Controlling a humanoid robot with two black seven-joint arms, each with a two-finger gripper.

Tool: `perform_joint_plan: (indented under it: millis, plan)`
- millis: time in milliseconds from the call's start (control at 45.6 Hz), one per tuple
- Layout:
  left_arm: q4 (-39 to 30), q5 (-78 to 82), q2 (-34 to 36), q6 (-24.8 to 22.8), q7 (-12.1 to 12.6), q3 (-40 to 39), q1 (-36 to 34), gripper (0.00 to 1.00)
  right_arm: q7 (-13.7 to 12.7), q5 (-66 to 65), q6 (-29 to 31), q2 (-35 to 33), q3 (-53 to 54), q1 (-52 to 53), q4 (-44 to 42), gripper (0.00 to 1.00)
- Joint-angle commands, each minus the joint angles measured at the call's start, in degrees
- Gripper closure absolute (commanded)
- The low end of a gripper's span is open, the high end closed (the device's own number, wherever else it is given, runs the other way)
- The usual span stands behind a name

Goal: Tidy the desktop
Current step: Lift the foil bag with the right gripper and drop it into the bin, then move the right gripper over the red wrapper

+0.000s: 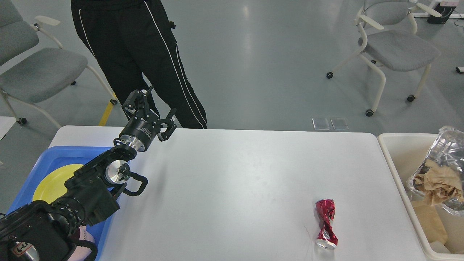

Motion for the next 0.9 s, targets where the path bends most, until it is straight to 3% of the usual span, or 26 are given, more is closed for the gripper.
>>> perform_joint_plan:
  millis: [0, 110, 394, 592, 876]
  plan:
    - [0.0, 0.1, 0.0, 0.0, 0.0, 0.0, 0.0, 0.04, 0.1, 0.0, -0.7, 1.0, 0.0, -1.7, -2.0, 0.24]
    - [0.0, 0.0, 0.0, 0.0, 0.0, 0.0, 0.0, 0.04, 0.1, 0.0, -0.7, 1.0, 0.1, -1.8, -2.1, 0.0]
    - [0.0, 0.0, 0.0, 0.0, 0.0, 0.0, 0.0, 0.04, 0.2, -0.1, -0.1, 4.4, 1.2, 4.7, -1.2, 0.0]
    - [0.0, 0.1, 0.0, 0.0, 0.0, 0.0, 0.0, 0.04, 0.2, -1.0, 2.0, 13.3, -0.2, 12.7, 0.5, 0.0]
    - [0.0, 0.0, 0.0, 0.0, 0.0, 0.0, 0.0, 0.04, 0.0, -1.0, 17.8, 18.4, -13.7, 35.1, 21.3, 0.0]
